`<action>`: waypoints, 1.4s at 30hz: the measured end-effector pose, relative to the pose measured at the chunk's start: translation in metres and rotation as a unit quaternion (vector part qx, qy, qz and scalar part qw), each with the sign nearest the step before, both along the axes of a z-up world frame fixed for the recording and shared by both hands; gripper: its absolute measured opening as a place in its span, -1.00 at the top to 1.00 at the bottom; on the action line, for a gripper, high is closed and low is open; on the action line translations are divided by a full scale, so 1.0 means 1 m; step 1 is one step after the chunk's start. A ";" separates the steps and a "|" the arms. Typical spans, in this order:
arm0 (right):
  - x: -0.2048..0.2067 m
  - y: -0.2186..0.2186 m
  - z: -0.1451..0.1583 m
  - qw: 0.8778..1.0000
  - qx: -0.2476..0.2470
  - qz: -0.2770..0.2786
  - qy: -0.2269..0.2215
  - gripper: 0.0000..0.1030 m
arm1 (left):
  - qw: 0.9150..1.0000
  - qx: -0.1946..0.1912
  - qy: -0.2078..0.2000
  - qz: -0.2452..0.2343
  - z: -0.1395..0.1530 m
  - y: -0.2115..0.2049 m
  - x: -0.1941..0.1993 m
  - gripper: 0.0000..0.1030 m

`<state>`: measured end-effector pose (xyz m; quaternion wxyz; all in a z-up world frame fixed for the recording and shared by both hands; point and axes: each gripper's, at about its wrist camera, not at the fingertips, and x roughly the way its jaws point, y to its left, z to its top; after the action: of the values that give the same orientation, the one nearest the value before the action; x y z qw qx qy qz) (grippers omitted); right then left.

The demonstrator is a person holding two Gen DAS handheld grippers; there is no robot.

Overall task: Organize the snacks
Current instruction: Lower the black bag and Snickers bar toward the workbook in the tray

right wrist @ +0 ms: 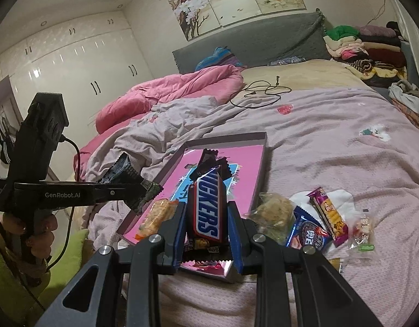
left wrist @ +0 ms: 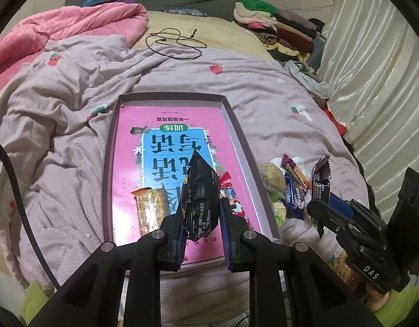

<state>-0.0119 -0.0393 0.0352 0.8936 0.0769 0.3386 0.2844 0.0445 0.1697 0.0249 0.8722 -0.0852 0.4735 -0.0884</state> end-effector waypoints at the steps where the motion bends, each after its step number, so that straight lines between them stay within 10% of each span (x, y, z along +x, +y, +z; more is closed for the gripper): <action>1: 0.001 0.002 0.000 1.000 0.001 0.001 0.001 0.44 | 1.000 0.000 0.000 0.001 -0.001 0.001 0.000 0.57; 42: 0.030 0.035 -0.041 0.997 -0.048 -0.016 0.065 0.44 | 0.997 0.013 0.056 -0.041 -0.065 -0.023 0.014 0.57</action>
<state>0.0181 -0.0038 -0.0055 0.8766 0.0574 0.4084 0.2480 0.0583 0.1470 -0.0396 0.8408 -0.0592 0.5261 -0.1129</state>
